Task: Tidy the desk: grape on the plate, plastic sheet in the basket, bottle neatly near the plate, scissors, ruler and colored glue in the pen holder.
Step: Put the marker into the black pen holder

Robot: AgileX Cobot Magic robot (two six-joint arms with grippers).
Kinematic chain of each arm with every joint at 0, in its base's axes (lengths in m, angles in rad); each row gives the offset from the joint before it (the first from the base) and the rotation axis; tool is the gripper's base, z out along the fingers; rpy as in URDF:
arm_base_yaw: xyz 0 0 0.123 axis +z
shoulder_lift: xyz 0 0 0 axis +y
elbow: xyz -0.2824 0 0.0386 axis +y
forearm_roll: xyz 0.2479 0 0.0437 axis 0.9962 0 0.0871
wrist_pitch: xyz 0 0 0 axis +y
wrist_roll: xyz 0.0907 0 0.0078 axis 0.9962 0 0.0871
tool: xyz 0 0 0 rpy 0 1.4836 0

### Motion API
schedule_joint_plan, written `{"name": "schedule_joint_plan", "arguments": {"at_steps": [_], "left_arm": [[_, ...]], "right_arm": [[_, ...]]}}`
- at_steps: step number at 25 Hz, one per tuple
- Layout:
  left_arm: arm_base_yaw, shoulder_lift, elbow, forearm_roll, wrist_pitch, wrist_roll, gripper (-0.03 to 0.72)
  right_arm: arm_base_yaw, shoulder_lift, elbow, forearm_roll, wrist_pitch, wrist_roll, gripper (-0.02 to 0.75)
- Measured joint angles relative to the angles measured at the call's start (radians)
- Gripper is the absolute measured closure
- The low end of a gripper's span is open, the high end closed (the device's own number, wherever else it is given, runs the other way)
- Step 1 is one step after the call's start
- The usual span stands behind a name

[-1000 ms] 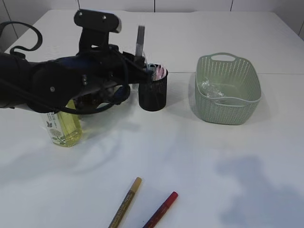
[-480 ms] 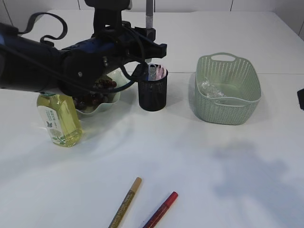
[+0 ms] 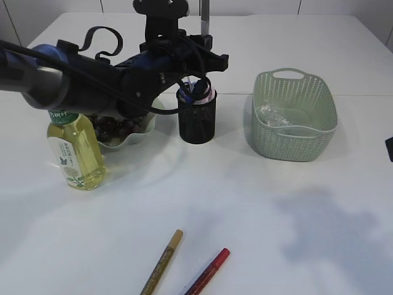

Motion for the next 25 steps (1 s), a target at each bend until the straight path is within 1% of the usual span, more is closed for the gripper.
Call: {"name": "schedule_joint_plan", "arguments": {"at_steps": [10,25], "left_arm": [[0.017,0.07,-0.023,-0.006,-0.007,-0.007,0.596],[0.021,0.083,-0.023,-0.008,-0.011,-0.017,0.585]], "right_arm": [[0.0,0.0,0.002,-0.051,-0.002,0.0,0.388],[0.0,0.0,0.002,-0.057,0.001,-0.002,0.388]]}}
